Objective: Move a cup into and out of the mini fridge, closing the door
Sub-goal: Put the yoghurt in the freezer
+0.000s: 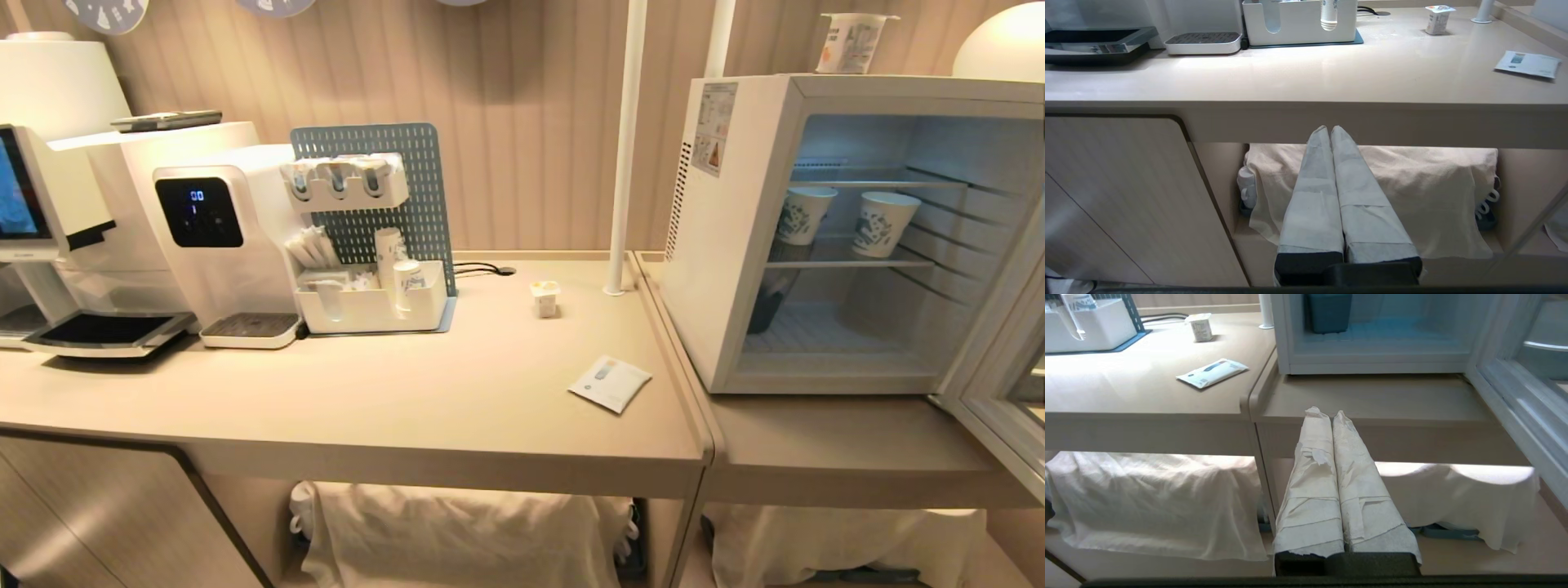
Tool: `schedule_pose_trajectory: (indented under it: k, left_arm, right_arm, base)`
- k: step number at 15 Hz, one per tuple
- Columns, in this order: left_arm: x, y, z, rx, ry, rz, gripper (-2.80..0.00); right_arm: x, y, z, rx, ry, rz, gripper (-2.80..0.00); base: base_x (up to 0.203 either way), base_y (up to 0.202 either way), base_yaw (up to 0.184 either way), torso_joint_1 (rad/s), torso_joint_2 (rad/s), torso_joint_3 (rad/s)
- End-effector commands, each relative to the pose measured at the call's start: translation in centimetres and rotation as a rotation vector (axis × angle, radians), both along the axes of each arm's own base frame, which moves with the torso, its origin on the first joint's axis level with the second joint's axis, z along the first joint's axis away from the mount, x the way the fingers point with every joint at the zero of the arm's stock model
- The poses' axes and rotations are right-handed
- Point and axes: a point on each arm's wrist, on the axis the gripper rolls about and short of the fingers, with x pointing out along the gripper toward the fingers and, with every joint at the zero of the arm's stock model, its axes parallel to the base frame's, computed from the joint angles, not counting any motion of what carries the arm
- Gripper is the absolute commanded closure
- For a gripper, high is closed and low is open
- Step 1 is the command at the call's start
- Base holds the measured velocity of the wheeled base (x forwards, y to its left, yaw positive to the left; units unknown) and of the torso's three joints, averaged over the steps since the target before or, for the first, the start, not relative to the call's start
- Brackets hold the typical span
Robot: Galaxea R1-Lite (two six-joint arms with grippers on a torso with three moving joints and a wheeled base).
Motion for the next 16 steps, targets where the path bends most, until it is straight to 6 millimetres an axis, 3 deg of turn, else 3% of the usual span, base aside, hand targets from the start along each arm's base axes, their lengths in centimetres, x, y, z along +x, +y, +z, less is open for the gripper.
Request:
schedule_pose_trajectory:
  k: [1, 11, 16]
  left_arm:
    - [0.01, 0.0, -0.04, 0.0, 0.001, 0.0, 0.0]
    - [0.01, 0.0, -0.04, -0.006, 0.002, -0.001, 0.0]
    - [0.01, 0.0, -0.06, -0.008, 0.003, -0.001, 0.0]
  right_arm:
    - [0.0, 0.0, -0.01, -0.001, 0.002, 0.0, 0.0]
    - [0.0, 0.0, -0.01, -0.001, 0.002, 0.0, 0.0]
    - [0.0, 0.0, -0.01, 0.001, 0.002, 0.001, 0.0]
  base:
    - [0.177, 0.001, 0.002, 0.002, 0.0, -0.001]
    - [0.19, 0.0, -0.001, 0.002, 0.0, 0.001]
    - [0.017, 0.0, -0.001, 0.002, 0.0, -0.005]
